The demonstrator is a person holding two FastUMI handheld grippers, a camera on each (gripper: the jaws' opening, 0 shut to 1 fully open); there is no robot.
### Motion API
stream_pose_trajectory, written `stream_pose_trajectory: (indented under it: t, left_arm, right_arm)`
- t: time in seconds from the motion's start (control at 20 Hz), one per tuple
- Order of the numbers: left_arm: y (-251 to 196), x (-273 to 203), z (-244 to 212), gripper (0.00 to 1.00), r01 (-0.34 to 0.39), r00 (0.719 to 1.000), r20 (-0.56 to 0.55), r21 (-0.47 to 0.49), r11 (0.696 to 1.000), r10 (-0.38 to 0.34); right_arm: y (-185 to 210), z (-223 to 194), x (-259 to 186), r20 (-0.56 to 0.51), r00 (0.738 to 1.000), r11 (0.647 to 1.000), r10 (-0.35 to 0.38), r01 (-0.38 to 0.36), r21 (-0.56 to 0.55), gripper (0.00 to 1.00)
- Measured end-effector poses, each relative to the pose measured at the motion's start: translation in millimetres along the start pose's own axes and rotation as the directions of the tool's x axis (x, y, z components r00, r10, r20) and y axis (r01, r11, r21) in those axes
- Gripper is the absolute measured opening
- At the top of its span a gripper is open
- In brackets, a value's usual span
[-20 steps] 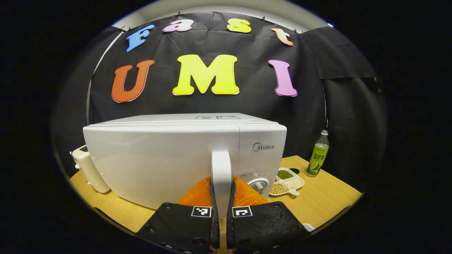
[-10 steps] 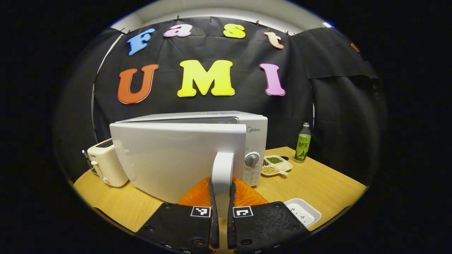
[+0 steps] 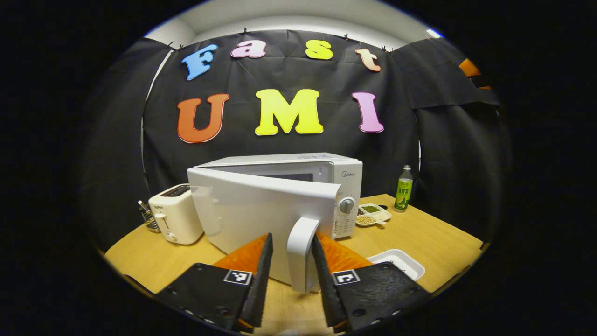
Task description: Open the microwave oven with the left hand, put the food in, and close the microwave oven.
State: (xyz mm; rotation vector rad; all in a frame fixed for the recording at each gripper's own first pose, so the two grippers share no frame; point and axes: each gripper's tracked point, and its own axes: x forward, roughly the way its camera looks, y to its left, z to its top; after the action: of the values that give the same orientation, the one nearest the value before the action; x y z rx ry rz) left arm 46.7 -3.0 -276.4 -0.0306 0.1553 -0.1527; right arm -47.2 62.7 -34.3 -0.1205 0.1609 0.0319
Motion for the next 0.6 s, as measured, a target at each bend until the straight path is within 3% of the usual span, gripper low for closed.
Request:
stream_pose_trajectory:
  t: [0.1,0.15,0.2,0.3,0.6]
  left_arm:
    - [12.7,-10.5,12.8,0.74,-0.015,0.999,0.040,0.007,1.000,0.014]
    - [17.8,-14.9,16.4,0.86,-0.017,0.998,0.054,0.009,1.000,0.016]
    - [21.7,-18.8,14.3,0.92,-0.012,0.999,0.048,0.015,1.000,0.011]
    - [27.6,-27.2,13.8,0.98,-0.009,0.999,0.049,0.037,0.999,0.007]
    - [47.9,-48.3,4.9,0.96,-0.021,0.999,0.050,0.079,0.997,0.017]
  right_arm:
    - [4.4,-1.0,-3.8,0.001,1.000,1.000,0.009,-0.009,0.019,1.00]
    - [6.7,-4.5,-4.0,-0.005,1.000,1.000,0.010,-0.010,0.022,0.96]
    - [9.1,-7.0,-4.2,-0.008,1.000,1.000,0.013,-0.013,0.027,1.00]
    - [15.9,-13.4,-4.0,-0.021,0.999,0.999,0.024,-0.023,0.041,0.96]
    - [42.6,-16.5,-5.2,-0.030,0.997,0.997,0.068,-0.066,0.042,1.00]
